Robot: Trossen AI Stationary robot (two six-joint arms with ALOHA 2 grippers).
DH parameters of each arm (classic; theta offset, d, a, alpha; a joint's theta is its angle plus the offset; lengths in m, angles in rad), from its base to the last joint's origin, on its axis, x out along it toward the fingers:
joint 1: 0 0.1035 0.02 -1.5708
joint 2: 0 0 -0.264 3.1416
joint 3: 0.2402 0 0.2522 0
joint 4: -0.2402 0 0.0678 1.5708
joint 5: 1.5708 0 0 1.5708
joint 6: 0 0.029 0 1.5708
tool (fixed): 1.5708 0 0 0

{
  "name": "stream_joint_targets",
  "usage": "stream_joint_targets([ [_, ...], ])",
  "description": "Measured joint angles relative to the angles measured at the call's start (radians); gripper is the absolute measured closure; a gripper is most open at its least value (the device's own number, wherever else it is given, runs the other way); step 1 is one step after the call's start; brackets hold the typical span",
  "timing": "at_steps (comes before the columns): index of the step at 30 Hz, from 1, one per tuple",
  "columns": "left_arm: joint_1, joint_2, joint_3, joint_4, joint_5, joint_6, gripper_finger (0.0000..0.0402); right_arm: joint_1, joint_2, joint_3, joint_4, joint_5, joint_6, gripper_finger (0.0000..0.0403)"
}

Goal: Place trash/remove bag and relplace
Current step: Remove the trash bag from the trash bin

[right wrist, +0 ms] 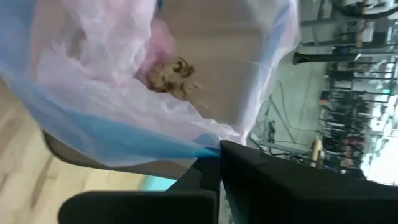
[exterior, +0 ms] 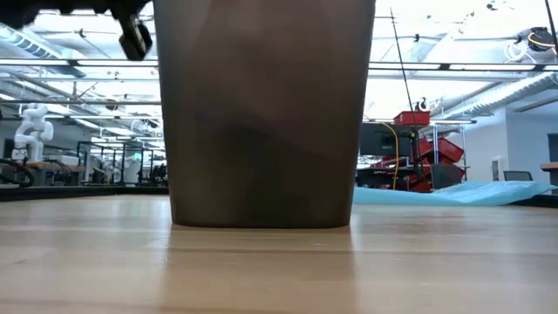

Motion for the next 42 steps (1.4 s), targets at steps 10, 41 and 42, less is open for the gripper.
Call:
stream_joint_targets([
  [10, -0.03, -0.038, 0.373, -0.594, -0.155, 0.138, 0.0401, 0.0, -0.006, 0.001, 0.001, 0.093, -0.056, 0.0403],
  [41, -0.037, 0.291, 1.081, -1.513, -0.302, 0.074, 0.0402, -0.074, -0.08, 0.001, 0.047, -0.023, 0.079, 0.0368],
  [42, -0.045, 0.292, 1.082, -1.602, -0.329, 0.01, 0.0402, -0.072, -0.091, 0.001, 0.049, -0.024, 0.098, 0.0358],
])
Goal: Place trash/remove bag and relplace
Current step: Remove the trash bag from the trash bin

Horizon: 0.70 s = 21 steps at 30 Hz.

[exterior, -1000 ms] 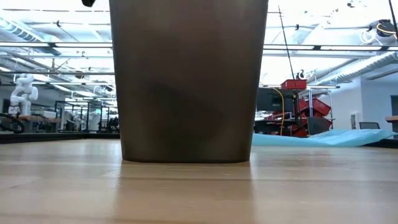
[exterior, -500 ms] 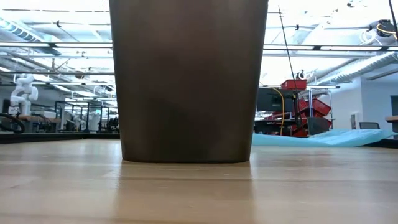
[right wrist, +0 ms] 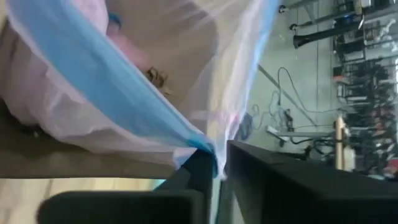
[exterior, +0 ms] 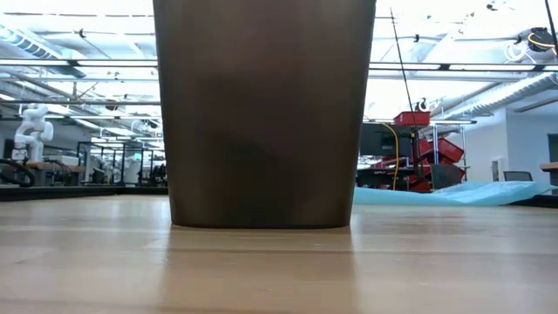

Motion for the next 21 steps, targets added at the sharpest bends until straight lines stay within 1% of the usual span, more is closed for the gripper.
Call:
stream_joint_targets([
  [2, -0.023, 0.001, 0.0, -0.128, -0.039, -0.122, 0.0402, 0.006, -0.018, 0.0, 0.004, -0.016, 0.033, 0.0337],
  [4, -0.048, 0.0, 0.0, -0.198, -0.044, -0.216, 0.0402, 0.01, -0.034, 0.0, 0.013, -0.02, 0.062, 0.0313],
  [7, -0.093, 0.009, 0.0, -0.219, -0.027, -0.294, 0.0402, 0.021, -0.055, 0.0, 0.015, -0.042, 0.081, 0.0275],
  [10, -0.157, 0.031, 0.0, -0.189, 0.021, -0.296, 0.0402, 0.029, -0.064, 0.0, 0.025, -0.099, 0.08, 0.0242],
  [12, -0.218, 0.056, 0.0, -0.183, 0.038, -0.25, 0.0402, 0.033, -0.064, 0.0, 0.025, -0.126, 0.075, 0.0224],
  [15, -0.319, 0.122, 0.0, -0.181, 0.04, -0.12, 0.0402, 0.035, -0.064, 0.0, 0.026, -0.164, 0.064, 0.0205],
  [18, -0.415, 0.22, 0.0, -0.165, 0.032, -0.01, 0.0402, 0.036, -0.063, 0.0, 0.031, -0.177, 0.062, 0.0194],
  [21, -0.46, 0.349, 0.0, -0.158, 0.025, 0.088, 0.0402, 0.039, -0.063, 0.0, 0.032, -0.178, 0.05, 0.0191],
])
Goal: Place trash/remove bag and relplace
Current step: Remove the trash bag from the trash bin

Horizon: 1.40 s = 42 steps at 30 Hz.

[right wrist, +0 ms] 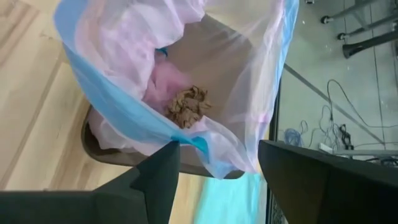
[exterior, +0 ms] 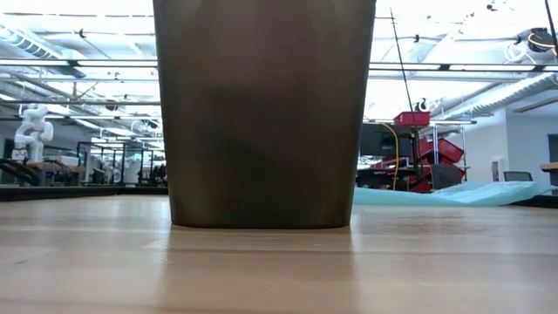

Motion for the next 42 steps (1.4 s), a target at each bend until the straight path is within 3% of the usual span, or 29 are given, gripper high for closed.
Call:
stream_joint_targets([
  [4, -0.005, 0.155, -0.001, -0.046, -0.068, 0.086, 0.0402, 0.0, 0.001, 0.0, 0.023, 0.0, -0.018, 0.0192],
  [8, -0.01, 0.239, 0.049, -0.178, -0.173, 0.047, 0.0402, 0.0, 0.001, 0.0, 0.039, 0.0, -0.032, 0.0192],
  [16, -0.049, 0.255, 0.247, -0.214, -0.176, 0.032, 0.0402, 0.0, 0.001, 0.0, 0.038, 0.0, -0.029, 0.0192],
  [20, -0.09, 0.253, 0.352, -0.146, -0.181, 0.068, 0.0401, 0.0, 0.001, 0.0, 0.038, 0.0, -0.027, 0.0192],
  [23, -0.099, 0.253, 0.365, -0.077, -0.181, 0.161, 0.04, 0.0, 0.001, 0.0, 0.038, 0.0, -0.027, 0.0193],
  [30, -0.063, 0.298, 0.365, -0.053, -0.18, 0.291, 0.0334, 0.0, 0.001, 0.0, 0.038, 0.0, -0.027, 0.0193],
  [36, -0.012, 0.329, 0.365, -0.055, -0.255, 0.364, 0.0273, 0.0, 0.001, 0.0, 0.038, 0.0, -0.026, 0.0193],
  [42, 0.039, 0.339, 0.364, -0.091, -0.207, 0.347, 0.0247, 0.0, 0.002, 0.0, 0.038, 0.0, -0.026, 0.0192],
])
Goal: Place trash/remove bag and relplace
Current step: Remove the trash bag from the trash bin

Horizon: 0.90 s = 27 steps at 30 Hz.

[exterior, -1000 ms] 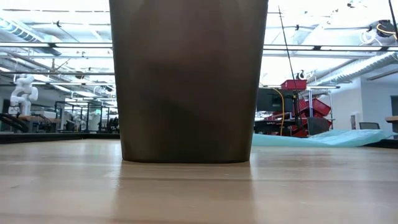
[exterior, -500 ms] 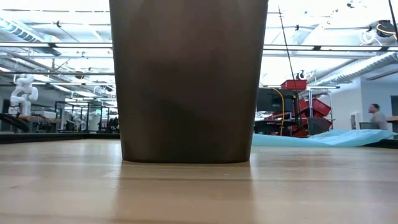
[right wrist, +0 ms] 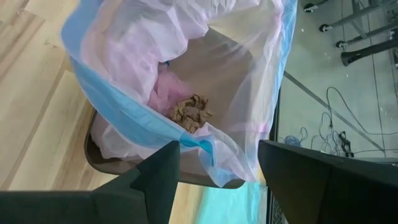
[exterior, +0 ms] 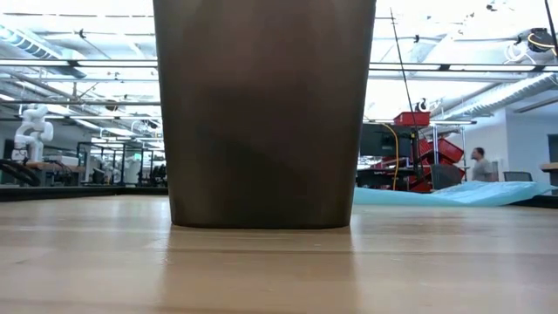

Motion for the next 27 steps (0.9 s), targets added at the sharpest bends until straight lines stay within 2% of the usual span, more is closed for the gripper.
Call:
stream_joint_targets([
  [4, 0.026, 0.0, 0.0, -0.016, 0.029, -0.02, 0.0248, 0.0, 0.0, 0.0, 0.0, 0.0, 0.0, 0.0193],
  [8, 0.049, 0.0, 0.0, -0.016, 0.093, -0.026, 0.0269, 0.0, 0.0, 0.0, -0.001, 0.0, 0.0, 0.0192],
  [12, 0.054, 0.0, 0.0, -0.016, 0.11, -0.022, 0.0315, 0.0, 0.0, 0.0, -0.002, 0.0, 0.0, 0.0192],
  [15, 0.053, 0.0, 0.0, -0.017, 0.126, -0.01, 0.037, 0.0, 0.0, 0.0, -0.002, 0.0, 0.0, 0.0192],
  [17, 0.054, 0.0, 0.0, -0.017, 0.135, 0.003, 0.0393, 0.0, 0.0, 0.0, -0.002, 0.0, 0.0, 0.0193],
  [22, 0.037, -0.001, 0.022, -0.054, 0.098, 0.029, 0.0399, 0.0, 0.0, 0.0, -0.001, 0.0, 0.008, 0.0193],
  [27, 0.015, -0.002, 0.124, -0.125, 0.03, 0.028, 0.04, 0.0, 0.0, 0.0, 0.012, 0.001, 0.023, 0.0193],
])
